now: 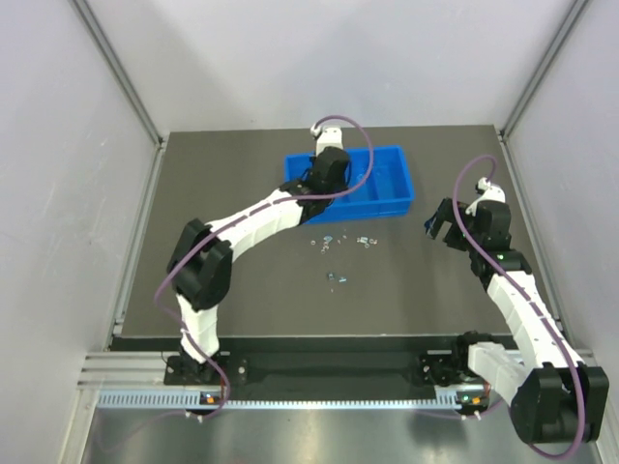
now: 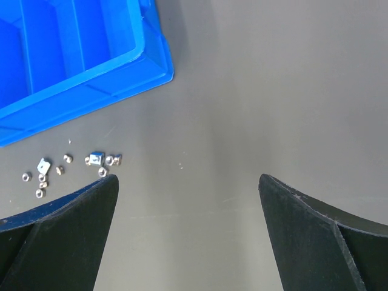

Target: Sort the screws and nuts into containers

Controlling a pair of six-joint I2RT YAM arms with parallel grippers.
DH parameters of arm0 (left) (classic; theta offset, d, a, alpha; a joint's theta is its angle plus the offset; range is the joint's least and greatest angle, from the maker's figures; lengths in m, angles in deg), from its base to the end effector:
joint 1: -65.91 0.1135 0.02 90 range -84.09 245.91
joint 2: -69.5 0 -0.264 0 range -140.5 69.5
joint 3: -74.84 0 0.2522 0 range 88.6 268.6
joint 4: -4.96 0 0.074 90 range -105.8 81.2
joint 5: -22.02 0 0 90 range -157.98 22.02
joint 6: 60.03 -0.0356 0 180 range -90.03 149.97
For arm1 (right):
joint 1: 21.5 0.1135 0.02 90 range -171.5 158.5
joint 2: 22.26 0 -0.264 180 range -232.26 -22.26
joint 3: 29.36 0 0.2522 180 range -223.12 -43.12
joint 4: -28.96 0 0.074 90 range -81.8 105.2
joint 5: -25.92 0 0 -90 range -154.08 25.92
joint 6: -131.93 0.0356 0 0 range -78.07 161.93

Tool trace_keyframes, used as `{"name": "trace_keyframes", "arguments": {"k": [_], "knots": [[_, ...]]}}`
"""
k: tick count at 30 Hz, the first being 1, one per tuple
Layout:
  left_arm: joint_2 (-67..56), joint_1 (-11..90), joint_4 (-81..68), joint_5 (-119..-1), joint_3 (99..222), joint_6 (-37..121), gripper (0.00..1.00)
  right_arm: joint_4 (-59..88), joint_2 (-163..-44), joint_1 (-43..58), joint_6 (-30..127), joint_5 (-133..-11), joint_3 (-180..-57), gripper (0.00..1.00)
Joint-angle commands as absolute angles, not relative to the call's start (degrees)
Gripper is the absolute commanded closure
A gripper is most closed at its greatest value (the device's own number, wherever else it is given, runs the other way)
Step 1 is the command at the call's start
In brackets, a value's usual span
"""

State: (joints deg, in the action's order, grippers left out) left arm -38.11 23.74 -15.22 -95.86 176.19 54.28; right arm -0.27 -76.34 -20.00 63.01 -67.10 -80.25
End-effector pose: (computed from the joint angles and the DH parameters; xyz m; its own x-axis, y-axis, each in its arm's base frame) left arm 0.3410 -0.2864 0.2907 -0.4173 -0.1130 -0.9017 0.1221 0.9763 -0.1789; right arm 0.2093 0.0074 0.2545 -0.5255 0.3455 -0.7775 0.1269 0.9354 0.3300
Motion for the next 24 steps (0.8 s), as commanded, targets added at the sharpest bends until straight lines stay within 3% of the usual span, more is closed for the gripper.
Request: {"name": "trace_keyframes", "arguments": {"k": [1,5,11,13,14,18,21,24], "knots": [[-44.3,24.9,-15.7,-96.5,181.3,52.6,0.81,2.1,-76.0,-19.6,63.2,-67.1,-80.6,0.00],[-52.5,25.3,-18.0,-97.8,188.7,52.4,0.81,2.0,-77.6,-19.6,63.0,-67.4,-81.3,0.00],[-54.3,25.5,-18.5,-99.2,190.3,51.8,0.77,2.3,-77.8,-19.6,62.8,-67.9,-81.4,0.00],[-53.8,25.5,-18.4,-98.7,190.1,51.2,0.72,2.3,-78.0,-19.5,62.7,-68.2,-81.4,0.00],[-52.8,25.5,-18.4,-98.4,189.6,50.9,0.63,2.2,-78.2,-19.5,62.8,-68.3,-81.5,0.00],[-47.2,25.5,-18.3,-93.6,186.3,49.6,0.42,1.9,-77.5,-19.6,62.9,-68.4,-81.6,0.00],[-40.0,25.0,-18.1,-90.3,180.5,49.9,0.33,1.7,-76.8,-19.5,62.9,-68.4,-81.5,0.00],[-32.0,23.0,-18.0,-90.7,172.8,51.6,0.33,1.3,-75.7,-19.5,62.9,-68.4,-81.3,0.00]]}}
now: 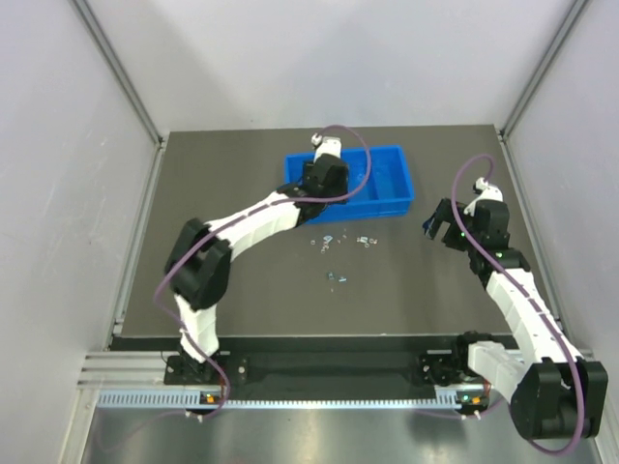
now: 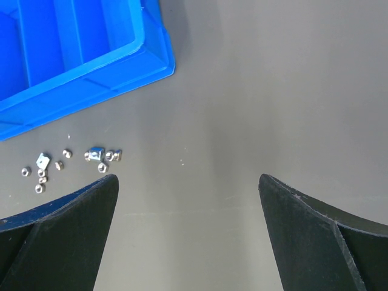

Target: Sort the screws and nuts into containers

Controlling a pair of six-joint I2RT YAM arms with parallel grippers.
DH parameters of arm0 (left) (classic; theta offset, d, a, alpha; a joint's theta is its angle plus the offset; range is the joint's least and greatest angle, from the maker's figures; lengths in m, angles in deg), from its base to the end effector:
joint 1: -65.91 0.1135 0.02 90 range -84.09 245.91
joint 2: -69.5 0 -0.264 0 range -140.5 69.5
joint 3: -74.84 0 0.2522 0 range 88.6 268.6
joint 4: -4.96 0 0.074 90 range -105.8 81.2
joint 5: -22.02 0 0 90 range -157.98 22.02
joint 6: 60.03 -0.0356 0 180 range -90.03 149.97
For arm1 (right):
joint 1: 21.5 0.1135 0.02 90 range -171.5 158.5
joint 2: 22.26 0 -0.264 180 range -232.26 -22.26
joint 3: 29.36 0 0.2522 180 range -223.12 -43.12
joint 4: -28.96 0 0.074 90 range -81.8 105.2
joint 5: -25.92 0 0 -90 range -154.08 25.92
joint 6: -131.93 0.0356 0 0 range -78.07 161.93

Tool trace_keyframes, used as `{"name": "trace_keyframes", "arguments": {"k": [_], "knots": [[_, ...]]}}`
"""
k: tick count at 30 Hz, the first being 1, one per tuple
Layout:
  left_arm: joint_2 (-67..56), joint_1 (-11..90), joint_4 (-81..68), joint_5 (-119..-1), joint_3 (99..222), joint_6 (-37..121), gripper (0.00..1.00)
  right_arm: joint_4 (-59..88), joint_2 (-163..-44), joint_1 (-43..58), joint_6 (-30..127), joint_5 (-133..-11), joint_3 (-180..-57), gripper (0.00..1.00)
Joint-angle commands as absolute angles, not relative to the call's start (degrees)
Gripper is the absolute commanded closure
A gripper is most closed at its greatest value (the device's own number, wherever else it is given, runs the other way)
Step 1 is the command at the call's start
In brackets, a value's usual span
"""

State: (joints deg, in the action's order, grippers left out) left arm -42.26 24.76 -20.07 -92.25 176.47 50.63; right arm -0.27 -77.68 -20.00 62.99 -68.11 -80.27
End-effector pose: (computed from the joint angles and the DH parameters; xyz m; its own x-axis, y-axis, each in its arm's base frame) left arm 0.3509 -0.2872 0.2530 -0.5281 0.0344 -0.8485 0.1715 0.9829 -0.0670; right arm 0.2125 0.0081 0.2502 -0.5485 0.3442 -0.7620 0.1206 0.9344 0.3352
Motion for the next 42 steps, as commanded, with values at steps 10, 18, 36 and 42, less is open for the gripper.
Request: {"name": "trace_keyframes", "arguments": {"k": [10,18,36,42], "knots": [[-17.8,9.9,-21.5,-98.6,150.9,71.1,0.41,0.9,-72.6,-19.5,63.4,-68.1,-79.5,0.00],[-24.2,2.9,-27.7,-104.1,152.4,82.2,0.46,0.7,-71.7,-19.5,63.6,-69.0,-78.1,0.00],[-37.6,-0.5,-34.1,-105.4,158.9,88.0,0.51,0.7,-71.2,-19.5,63.1,-69.0,-76.9,0.00],[-39.0,-0.5,-36.0,-106.3,158.6,90.4,0.50,0.8,-71.4,-19.5,63.0,-69.0,-76.7,0.00]]}}
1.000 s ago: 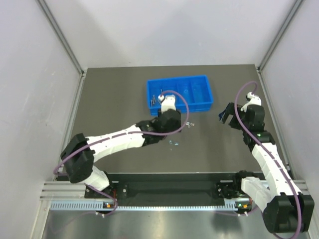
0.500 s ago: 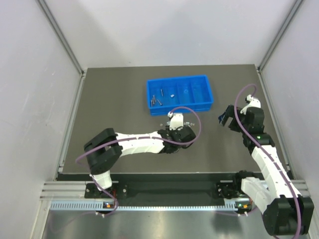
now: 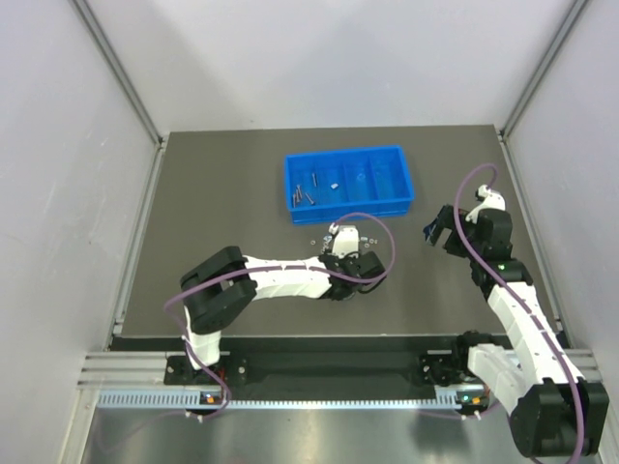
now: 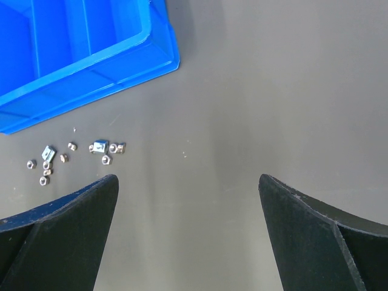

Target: Sort the screws and nuts into containers

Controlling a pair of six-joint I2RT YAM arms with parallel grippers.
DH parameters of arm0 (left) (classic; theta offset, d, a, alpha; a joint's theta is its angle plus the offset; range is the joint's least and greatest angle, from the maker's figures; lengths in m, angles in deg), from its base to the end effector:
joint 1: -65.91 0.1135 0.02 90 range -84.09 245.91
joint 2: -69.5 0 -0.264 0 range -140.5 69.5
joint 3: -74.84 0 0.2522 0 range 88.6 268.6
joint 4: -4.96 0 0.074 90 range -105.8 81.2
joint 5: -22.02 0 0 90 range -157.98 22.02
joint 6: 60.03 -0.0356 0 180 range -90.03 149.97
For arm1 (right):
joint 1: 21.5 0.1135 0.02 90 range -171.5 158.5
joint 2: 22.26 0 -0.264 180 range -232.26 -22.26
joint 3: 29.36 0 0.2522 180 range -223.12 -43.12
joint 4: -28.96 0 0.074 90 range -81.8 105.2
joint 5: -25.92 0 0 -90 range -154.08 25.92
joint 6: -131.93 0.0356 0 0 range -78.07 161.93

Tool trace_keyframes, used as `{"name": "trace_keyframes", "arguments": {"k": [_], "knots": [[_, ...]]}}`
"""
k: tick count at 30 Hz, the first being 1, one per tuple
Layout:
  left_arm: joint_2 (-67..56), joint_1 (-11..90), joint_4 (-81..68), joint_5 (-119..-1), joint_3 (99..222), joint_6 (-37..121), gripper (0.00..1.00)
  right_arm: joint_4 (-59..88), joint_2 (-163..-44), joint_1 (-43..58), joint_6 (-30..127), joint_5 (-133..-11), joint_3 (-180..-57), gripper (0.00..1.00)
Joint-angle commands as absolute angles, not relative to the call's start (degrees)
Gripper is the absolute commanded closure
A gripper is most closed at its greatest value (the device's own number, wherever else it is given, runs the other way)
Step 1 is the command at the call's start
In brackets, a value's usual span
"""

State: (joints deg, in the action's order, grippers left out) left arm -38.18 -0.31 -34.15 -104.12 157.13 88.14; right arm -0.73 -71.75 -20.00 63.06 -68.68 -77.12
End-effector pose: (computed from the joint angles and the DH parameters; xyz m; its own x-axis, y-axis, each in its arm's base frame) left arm 0.1693 -0.3322 0.1642 -0.7328 -0.0385 -0.6793 0.0265 0.9960 -0.0850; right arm 0.1939 0.0079 0.2495 -0.5202 0.3458 -0.7809 0.0997 0.9327 0.3466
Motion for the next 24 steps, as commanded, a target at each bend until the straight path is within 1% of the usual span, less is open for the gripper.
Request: {"name": "trace_keyframes", "arguments": {"k": [1,9,10,12,13,14,19,24], "knots": [[-39.0,-0.5,-36.0,-106.3,158.6,90.5,0.50,0.8,-71.5,-19.6,63.0,-69.1,-76.7,0.00],[-41.3,-0.5,-35.8,-105.1,158.6,91.4,0.52,0.7,-71.6,-19.6,63.0,-68.9,-76.7,0.00],[-41.4,-0.5,-35.8,-105.2,158.6,91.4,0.55,0.9,-71.6,-19.5,63.0,-69.0,-76.6,0.00],[-41.9,-0.5,-36.0,-105.8,158.6,91.5,0.57,0.9,-71.7,-19.5,63.1,-68.9,-76.6,0.00],[-42.0,-0.5,-35.8,-105.9,158.6,91.6,0.61,0.9,-71.7,-19.6,63.0,-69.0,-76.6,0.00],[-42.1,-0.5,-35.8,-106.4,158.6,91.5,0.61,0.9,-71.7,-19.6,63.0,-68.9,-76.6,0.00],[-41.7,-0.5,-34.8,-106.7,158.9,89.7,0.81,0.9,-71.6,-19.6,63.0,-68.8,-76.7,0.00],[-37.3,-0.4,-31.4,-106.7,159.6,83.9,0.83,1.0,-71.7,-19.5,63.1,-68.6,-76.7,0.00]]}}
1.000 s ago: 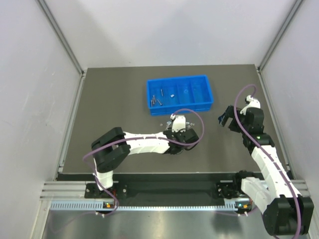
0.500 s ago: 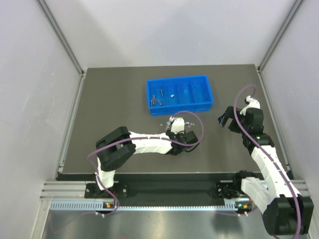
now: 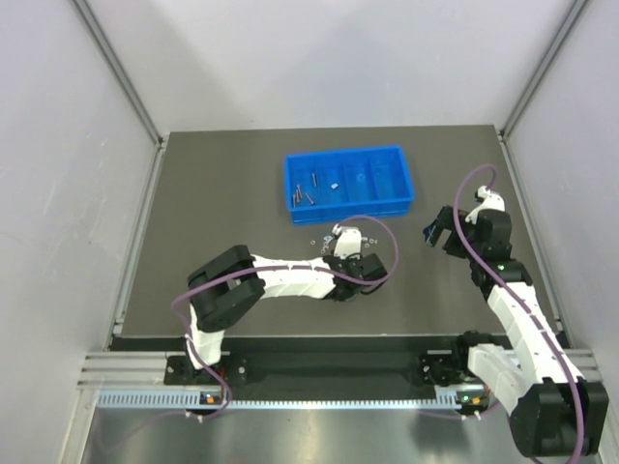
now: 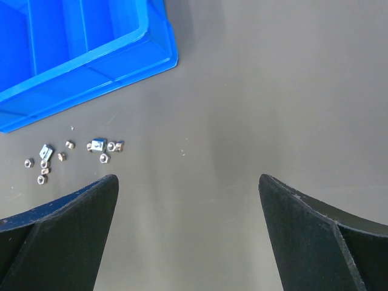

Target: Sort the screws and nuts into containers

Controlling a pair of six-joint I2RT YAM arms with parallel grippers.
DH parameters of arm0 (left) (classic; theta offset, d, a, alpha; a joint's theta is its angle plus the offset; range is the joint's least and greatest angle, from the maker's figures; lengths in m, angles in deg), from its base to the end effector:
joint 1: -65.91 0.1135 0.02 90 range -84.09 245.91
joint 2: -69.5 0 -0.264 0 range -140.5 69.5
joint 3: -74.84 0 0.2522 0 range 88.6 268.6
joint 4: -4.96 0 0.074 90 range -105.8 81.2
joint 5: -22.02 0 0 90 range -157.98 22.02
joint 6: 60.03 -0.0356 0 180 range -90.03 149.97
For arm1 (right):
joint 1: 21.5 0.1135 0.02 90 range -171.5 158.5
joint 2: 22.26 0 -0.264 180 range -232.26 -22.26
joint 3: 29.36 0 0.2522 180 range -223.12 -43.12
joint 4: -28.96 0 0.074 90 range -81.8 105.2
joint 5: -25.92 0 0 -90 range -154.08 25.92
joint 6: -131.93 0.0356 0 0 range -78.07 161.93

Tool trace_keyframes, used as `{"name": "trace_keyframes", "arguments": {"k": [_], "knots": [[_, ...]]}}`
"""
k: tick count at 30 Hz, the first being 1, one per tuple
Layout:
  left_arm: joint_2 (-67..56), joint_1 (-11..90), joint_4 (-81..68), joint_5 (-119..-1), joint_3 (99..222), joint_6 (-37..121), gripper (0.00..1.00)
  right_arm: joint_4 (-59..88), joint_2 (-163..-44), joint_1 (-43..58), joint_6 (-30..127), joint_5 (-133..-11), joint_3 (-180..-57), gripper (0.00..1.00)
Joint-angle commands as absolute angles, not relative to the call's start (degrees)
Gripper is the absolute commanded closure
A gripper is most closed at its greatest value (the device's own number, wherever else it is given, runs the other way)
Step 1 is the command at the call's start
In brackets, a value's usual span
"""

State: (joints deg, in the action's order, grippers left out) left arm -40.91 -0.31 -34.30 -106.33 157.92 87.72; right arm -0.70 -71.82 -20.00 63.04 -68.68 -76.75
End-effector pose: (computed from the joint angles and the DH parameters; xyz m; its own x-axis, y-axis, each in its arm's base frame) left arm 0.1721 -0.3357 0.1516 -0.7203 -0.0101 -0.6936 0.0170 0.9993 -0.0322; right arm 0.1937 0.0079 0.2471 -0.5258 0.3454 -0.7774 0.1020 0.9329 0.3455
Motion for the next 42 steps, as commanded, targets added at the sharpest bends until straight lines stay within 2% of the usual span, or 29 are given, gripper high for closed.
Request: {"name": "trace_keyframes", "arguments": {"k": [1,6,10,17,25,30,33,34,38,42], "knots": [[-36.2,-0.4,-31.0,-107.7,160.2,81.3,0.83,1.0,-71.8,-19.6,63.1,-68.5,-76.9,0.00],[-28.5,3.5,-23.3,-108.6,163.4,70.7,0.83,1.1,-72.1,-19.5,63.2,-68.4,-76.7,0.00],[-28.0,8.5,-18.5,-107.7,166.5,62.9,0.82,1.6,-72.3,-19.5,63.3,-68.5,-76.7,0.00],[-36.1,22.2,-18.2,-99.1,179.0,59.0,0.82,2.1,-73.9,-19.5,63.4,-68.7,-77.1,0.00],[-50.8,26.7,-21.2,-96.5,192.4,56.7,0.81,2.2,-76.0,-19.6,63.3,-68.1,-78.3,0.00],[-53.5,27.1,-20.9,-97.5,192.7,57.1,0.80,2.4,-76.8,-19.5,63.2,-67.9,-78.4,0.00],[-54.0,27.1,-21.5,-97.2,192.5,57.0,0.75,2.1,-77.2,-19.6,63.0,-68.1,-78.7,0.00],[-53.8,27.1,-21.6,-97.0,192.5,56.8,0.65,2.1,-77.2,-19.6,63.0,-68.1,-78.7,0.00],[-49.6,27.1,-21.5,-95.8,190.5,56.1,0.46,2.0,-76.4,-19.6,63.0,-68.0,-78.5,0.00],[-43.4,26.8,-20.8,-91.6,187.0,54.4,0.41,1.7,-75.6,-19.6,62.9,-68.0,-78.4,0.00]]}}
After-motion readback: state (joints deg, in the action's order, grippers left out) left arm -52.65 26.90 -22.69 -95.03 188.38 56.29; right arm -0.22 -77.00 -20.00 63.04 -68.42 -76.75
